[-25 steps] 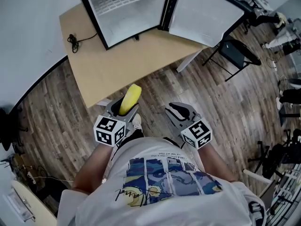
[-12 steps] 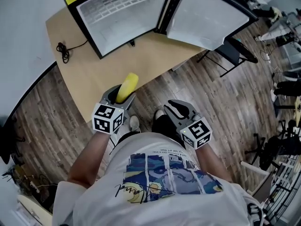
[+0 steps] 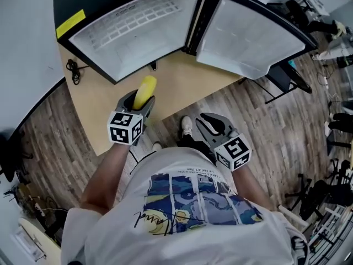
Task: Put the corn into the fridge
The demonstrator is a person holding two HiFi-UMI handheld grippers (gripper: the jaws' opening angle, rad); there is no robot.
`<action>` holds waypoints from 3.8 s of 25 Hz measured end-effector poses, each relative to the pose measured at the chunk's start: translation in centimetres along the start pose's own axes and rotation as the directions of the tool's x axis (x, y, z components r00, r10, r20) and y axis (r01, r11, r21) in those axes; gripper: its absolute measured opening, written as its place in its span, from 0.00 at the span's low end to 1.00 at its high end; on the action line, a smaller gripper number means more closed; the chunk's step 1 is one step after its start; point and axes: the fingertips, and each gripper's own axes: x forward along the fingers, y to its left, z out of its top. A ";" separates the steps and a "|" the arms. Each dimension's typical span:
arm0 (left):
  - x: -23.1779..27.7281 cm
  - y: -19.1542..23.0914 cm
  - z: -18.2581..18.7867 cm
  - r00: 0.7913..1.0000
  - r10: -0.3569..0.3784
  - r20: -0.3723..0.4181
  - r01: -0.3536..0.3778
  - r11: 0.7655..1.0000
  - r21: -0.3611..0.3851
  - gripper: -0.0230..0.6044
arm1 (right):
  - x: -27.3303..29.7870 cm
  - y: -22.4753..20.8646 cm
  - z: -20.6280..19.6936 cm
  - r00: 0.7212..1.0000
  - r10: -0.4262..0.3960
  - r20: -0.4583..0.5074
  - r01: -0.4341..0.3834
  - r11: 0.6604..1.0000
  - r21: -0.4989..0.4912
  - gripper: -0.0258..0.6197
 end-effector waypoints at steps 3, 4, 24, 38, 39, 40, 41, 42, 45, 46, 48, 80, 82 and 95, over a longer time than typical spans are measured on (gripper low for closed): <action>2.3 1.6 1.1 0.998 0.057 -0.003 -0.057 0.998 -0.002 0.44 | 0.5 -3.1 1.1 1.000 0.023 0.000 -0.023 0.999 -0.034 0.15; 3.1 2.1 1.6 0.997 0.075 -0.001 -0.075 0.997 -0.005 0.44 | 0.5 -4.1 1.4 1.000 0.029 0.003 -0.029 0.999 -0.042 0.15; 19.1 10.5 7.1 0.957 0.286 -0.046 -0.288 0.957 -0.039 0.44 | 0.1 -19.0 1.9 0.998 0.058 -0.036 -0.059 0.998 -0.027 0.14; 26.9 15.9 7.7 0.926 0.366 -0.093 -0.371 0.928 -0.041 0.44 | -3.0 -23.8 0.4 0.996 -0.038 -0.080 0.039 0.999 0.012 0.14; 27.4 16.3 7.8 0.924 0.371 -0.096 -0.376 0.926 -0.036 0.44 | -3.2 -24.0 0.3 0.996 -0.043 -0.084 0.045 0.999 0.015 0.14; 27.9 16.6 7.9 0.921 0.377 -0.098 -0.381 0.924 -0.032 0.44 | -3.4 -24.2 0.2 0.995 -0.049 -0.087 0.050 0.999 0.018 0.14; 28.4 16.9 8.0 0.918 0.383 -0.101 -0.388 0.921 -0.029 0.44 | -3.5 -24.3 0.0 0.994 -0.053 -0.091 0.056 0.998 0.022 0.14; 28.8 17.2 8.0 0.915 0.389 -0.105 -0.394 0.919 -0.027 0.44 | -3.7 -24.5 -0.1 0.994 -0.058 -0.095 0.060 0.998 0.026 0.14; 30.1 17.9 8.0 0.909 0.402 -0.114 -0.407 0.913 -0.023 0.44 | -4.1 -24.8 -0.6 0.992 -0.068 -0.110 0.072 0.997 0.034 0.14; 30.5 18.1 7.9 0.907 0.404 -0.116 -0.409 0.912 -0.024 0.44 | -4.3 -24.9 -0.7 0.991 -0.072 -0.113 0.076 0.996 0.036 0.14; 30.9 18.5 7.9 0.902 0.414 -0.122 -0.419 0.908 -0.020 0.44 | -4.4 -25.1 -0.8 0.990 -0.077 -0.117 0.083 0.996 0.040 0.14; 27.0 16.5 5.8 0.896 0.416 -0.155 -0.425 0.905 -0.026 0.51 | -1.0 -21.0 0.2 0.996 0.030 -0.085 -0.029 0.999 0.014 0.14; 26.0 15.9 5.4 0.901 0.408 -0.150 -0.417 0.908 -0.033 0.51 | -0.5 -20.2 0.4 0.996 0.043 -0.078 -0.042 0.999 0.013 0.14; 17.0 12.3 3.0 0.932 0.343 -0.118 -0.351 0.935 -0.047 0.51 | 1.7 -12.7 1.2 0.993 0.100 -0.060 -0.102 0.995 -0.020 0.13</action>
